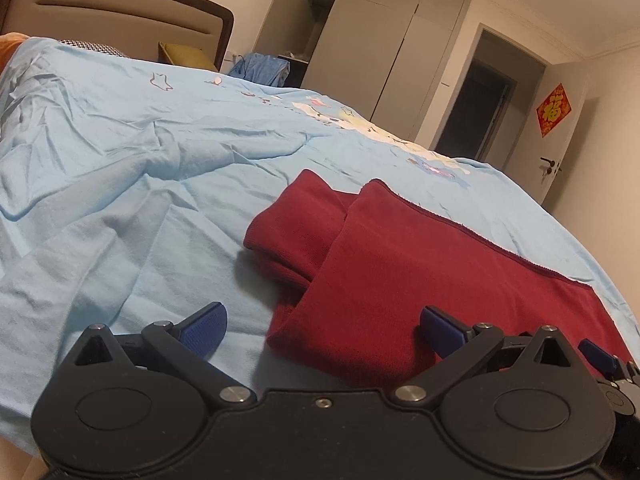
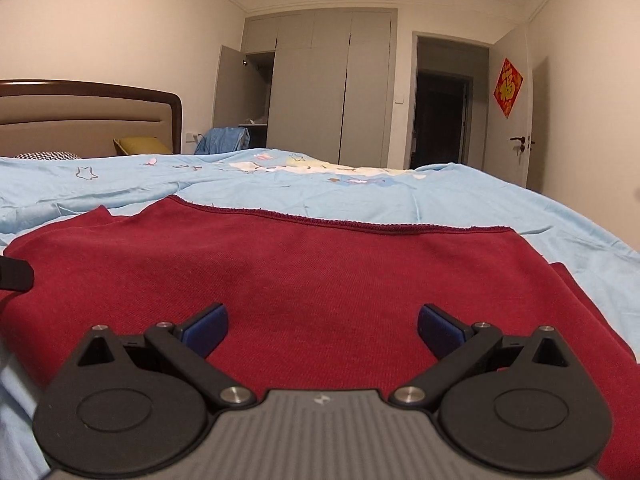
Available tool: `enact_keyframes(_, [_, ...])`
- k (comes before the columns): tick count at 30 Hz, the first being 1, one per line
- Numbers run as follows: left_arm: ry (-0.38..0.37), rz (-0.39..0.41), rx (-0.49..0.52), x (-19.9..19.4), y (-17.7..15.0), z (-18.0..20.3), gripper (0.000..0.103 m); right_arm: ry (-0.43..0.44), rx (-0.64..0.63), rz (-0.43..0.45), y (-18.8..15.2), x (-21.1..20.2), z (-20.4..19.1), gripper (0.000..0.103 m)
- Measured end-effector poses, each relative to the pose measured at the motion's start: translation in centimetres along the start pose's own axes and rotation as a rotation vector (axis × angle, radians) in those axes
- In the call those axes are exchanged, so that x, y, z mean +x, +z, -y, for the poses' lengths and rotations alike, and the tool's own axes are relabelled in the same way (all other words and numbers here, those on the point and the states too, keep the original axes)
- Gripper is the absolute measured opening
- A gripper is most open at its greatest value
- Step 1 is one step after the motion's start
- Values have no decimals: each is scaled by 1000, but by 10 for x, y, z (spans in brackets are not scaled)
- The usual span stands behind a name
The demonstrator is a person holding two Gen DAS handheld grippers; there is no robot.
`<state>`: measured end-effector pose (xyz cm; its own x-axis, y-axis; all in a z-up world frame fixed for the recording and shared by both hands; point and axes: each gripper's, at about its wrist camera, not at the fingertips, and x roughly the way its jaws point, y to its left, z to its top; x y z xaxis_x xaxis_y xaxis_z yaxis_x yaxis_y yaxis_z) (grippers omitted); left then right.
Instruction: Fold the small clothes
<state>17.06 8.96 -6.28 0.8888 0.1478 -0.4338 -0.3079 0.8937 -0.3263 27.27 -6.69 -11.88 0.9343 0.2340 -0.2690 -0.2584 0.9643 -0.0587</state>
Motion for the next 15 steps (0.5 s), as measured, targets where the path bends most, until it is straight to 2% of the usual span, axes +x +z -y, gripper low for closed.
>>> enact_keyframes(7, [-5,-5,14,2,-1,0,102,-5,3,11,-4,-3,1,103])
enact_keyframes(12, [-100,-29,-29,3,3,-5,102,-5,3,13,-4,-4,1,103])
enact_keyframes(15, [-130,-55,-72,9,7,-10,102,-5,3,13,-4,-4,1,103])
